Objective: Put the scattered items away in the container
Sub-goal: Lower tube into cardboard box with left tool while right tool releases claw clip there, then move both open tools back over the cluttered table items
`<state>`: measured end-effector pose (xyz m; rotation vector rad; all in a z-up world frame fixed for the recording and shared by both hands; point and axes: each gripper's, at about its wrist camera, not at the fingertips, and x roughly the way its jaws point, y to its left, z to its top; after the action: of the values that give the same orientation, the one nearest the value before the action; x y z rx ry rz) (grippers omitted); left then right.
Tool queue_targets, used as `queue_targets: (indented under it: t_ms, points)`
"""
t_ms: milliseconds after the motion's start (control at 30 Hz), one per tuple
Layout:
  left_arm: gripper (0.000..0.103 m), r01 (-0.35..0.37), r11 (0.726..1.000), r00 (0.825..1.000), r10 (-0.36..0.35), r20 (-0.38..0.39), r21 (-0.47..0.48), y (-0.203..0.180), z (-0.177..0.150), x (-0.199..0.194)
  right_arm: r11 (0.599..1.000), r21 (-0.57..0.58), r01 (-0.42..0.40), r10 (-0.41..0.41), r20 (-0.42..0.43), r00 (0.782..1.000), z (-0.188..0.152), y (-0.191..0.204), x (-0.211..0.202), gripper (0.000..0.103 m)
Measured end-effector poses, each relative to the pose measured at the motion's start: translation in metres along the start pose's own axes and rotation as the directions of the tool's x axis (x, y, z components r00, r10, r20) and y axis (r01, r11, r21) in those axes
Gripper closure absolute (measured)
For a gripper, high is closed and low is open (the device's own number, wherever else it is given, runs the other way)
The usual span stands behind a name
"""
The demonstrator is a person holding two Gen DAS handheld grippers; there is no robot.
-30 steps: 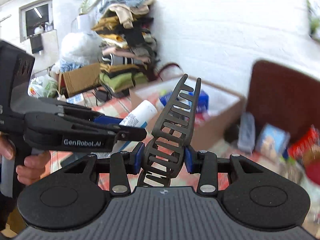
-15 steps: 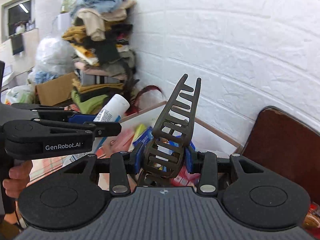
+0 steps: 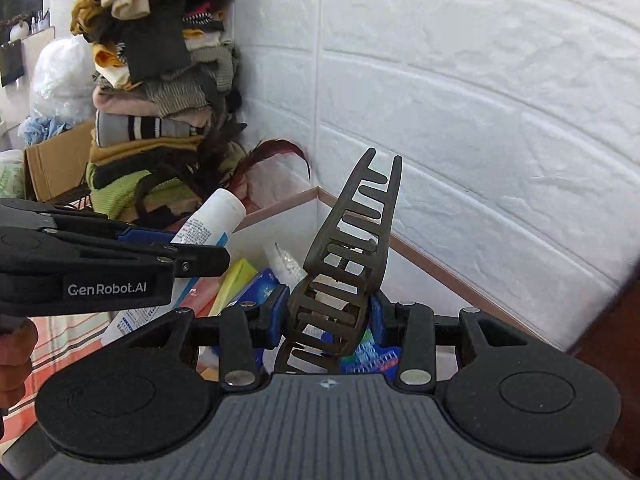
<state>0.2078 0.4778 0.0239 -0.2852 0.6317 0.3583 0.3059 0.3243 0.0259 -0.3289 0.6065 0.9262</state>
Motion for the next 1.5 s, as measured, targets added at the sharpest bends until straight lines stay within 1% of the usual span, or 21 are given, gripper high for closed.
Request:
queue_targets:
  t_ms: [33,67,100,133,167,200,267,467,633,733,800,867,1000,1100,1167,1367,1500]
  points:
    - [0.065,-0.004,1.0,1.0,0.004,0.001,0.001,0.001,-0.001,0.0,1.0,-0.007,0.007,-0.007,0.012,1.0,-0.001,0.001,0.006,0.057]
    - [0.05,-0.007,1.0,1.0,0.007,0.002,0.002,0.002,-0.002,-0.001,1.0,-0.014,0.015,-0.015,0.025,1.0,-0.001,0.001,0.011,0.057]
    - [0.041,-0.011,1.0,1.0,0.011,0.003,0.003,0.003,-0.003,-0.001,0.999,-0.025,0.038,-0.037,0.032,0.999,-0.003,0.002,0.014,0.049]
    - [0.034,-0.015,1.0,1.0,0.015,0.004,0.004,0.003,-0.003,-0.001,0.997,-0.035,0.061,-0.06,0.039,0.997,-0.004,0.003,0.017,0.046]
    - [0.021,-0.019,1.0,1.0,0.019,0.005,0.005,0.004,-0.004,-0.002,0.995,-0.045,0.084,-0.082,0.047,0.996,-0.005,0.004,0.02,0.042]
    - [0.015,-0.022,1.0,1.0,0.022,0.006,0.006,0.005,-0.005,-0.002,0.995,-0.043,0.085,-0.083,0.044,0.996,-0.006,0.001,0.021,0.039]
    - [0.015,-0.03,1.0,1.0,0.03,0.008,0.008,0.007,-0.007,-0.003,0.997,-0.027,0.079,-0.078,0.039,0.996,-0.008,-0.004,0.021,0.035]
    - [0.014,-0.052,0.999,0.999,0.052,0.014,0.013,0.012,-0.012,-0.005,0.998,0.039,0.056,-0.057,0.021,0.998,-0.01,-0.008,0.012,0.035]
    - [0.012,-0.061,0.998,0.998,0.06,0.017,0.028,0.005,-0.014,-0.016,0.998,0.041,0.05,-0.051,0.02,0.999,-0.007,0.0,-0.002,0.035]
    - [0.011,-0.057,0.998,0.998,0.056,0.021,0.029,0.002,-0.015,-0.027,0.997,0.049,0.058,-0.059,0.024,0.998,-0.006,0.001,-0.013,0.028]
    - [0.006,-0.051,0.998,0.998,0.05,0.026,0.025,0.0,-0.015,-0.038,0.996,0.071,0.058,-0.061,0.038,0.997,-0.008,-0.002,-0.025,0.019]
    - [0.005,-0.047,0.998,0.998,0.046,0.035,0.03,-0.007,-0.016,-0.05,0.994,0.099,0.048,-0.053,0.049,0.997,-0.01,-0.006,-0.039,0.016]
    - [0.005,-0.026,0.996,0.998,0.021,0.064,0.081,-0.036,-0.021,-0.081,0.993,0.109,0.043,-0.05,0.065,0.997,-0.018,-0.01,-0.076,0.014]
    - [0.001,-0.003,0.992,0.996,-0.009,0.092,0.123,-0.065,-0.029,-0.107,0.993,0.09,0.078,-0.085,0.074,0.994,-0.034,-0.013,-0.112,0.012]
    - [0.001,0.02,0.988,0.993,-0.038,0.111,0.155,-0.084,-0.035,-0.124,0.992,0.077,0.102,-0.108,0.08,0.991,-0.044,-0.016,-0.136,0.009]
    - [0.0,0.105,0.967,0.981,-0.138,0.134,0.231,-0.142,-0.06,-0.175,0.984,0.04,0.173,-0.177,0.1,0.979,-0.074,-0.023,-0.208,0.004]
    - [0.0,0.162,0.944,0.969,-0.207,0.136,0.287,-0.182,-0.085,-0.202,0.978,0.047,0.203,-0.206,0.094,0.974,-0.108,-0.032,-0.25,0.004]
